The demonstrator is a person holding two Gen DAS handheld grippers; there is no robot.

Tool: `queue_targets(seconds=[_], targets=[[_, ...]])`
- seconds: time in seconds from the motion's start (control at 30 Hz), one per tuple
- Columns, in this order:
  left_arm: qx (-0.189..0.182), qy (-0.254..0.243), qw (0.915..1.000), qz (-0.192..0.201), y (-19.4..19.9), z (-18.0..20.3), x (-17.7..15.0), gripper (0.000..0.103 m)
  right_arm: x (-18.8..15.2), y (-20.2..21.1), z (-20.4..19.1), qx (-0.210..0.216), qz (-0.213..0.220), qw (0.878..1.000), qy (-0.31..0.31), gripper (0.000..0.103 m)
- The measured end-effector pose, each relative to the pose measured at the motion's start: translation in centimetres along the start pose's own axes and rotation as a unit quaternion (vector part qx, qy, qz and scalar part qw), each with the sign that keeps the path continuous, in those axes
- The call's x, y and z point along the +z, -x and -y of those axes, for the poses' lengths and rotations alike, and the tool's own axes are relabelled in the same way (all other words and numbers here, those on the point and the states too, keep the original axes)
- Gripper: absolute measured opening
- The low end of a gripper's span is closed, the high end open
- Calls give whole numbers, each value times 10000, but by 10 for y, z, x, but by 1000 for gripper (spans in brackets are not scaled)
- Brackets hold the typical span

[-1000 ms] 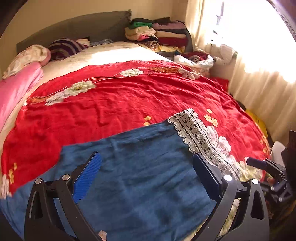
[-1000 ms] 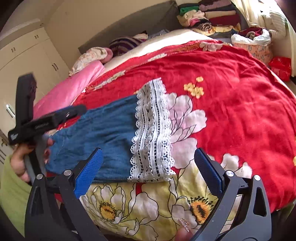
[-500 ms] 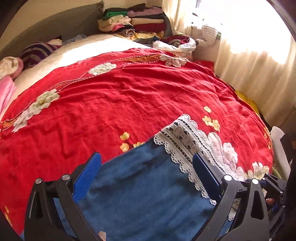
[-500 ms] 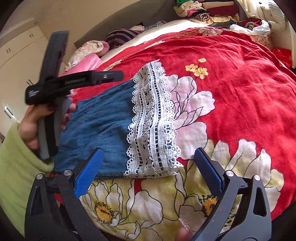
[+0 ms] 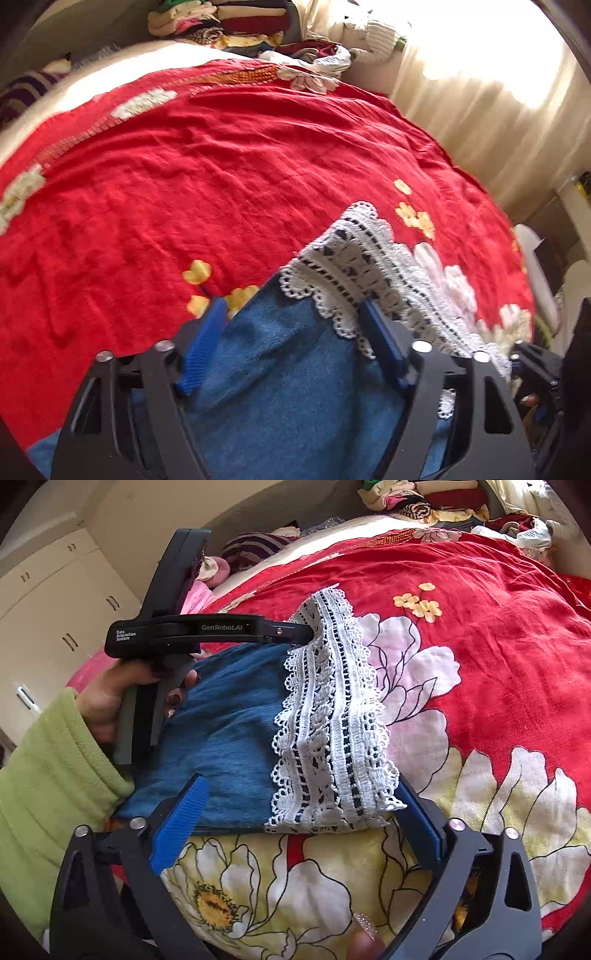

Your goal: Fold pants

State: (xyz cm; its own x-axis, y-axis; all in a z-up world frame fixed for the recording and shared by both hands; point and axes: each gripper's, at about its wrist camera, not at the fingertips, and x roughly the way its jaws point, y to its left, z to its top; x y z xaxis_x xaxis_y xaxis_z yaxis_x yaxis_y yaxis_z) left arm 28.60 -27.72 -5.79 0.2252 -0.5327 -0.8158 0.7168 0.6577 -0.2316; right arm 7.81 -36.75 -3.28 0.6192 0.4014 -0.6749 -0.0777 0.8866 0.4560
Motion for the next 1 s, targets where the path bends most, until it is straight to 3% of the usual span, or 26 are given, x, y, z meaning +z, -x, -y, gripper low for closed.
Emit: queue_targets(seconds=[0.2,0.4,0.57,0.77,1.0], targets=[[-313,75,9995,18,-1,2,-4,40,2,-4,-1,76,31,10000,-19,67],[-21,100,9998,158,2,9,-6,25,4,-10,-1,140,62,9999,-48,26],[-264,338,9980,456,21,0,-11,15,8,3,-12,248,293,9992,137,18],[-597,546,9899,1163,81,-12,-22,14,23,28,-59,480,676,9928,863,16],[-469,865,9805,1702,151,-52,-60,14,26,15,-135,891,539,9765,1885,16]])
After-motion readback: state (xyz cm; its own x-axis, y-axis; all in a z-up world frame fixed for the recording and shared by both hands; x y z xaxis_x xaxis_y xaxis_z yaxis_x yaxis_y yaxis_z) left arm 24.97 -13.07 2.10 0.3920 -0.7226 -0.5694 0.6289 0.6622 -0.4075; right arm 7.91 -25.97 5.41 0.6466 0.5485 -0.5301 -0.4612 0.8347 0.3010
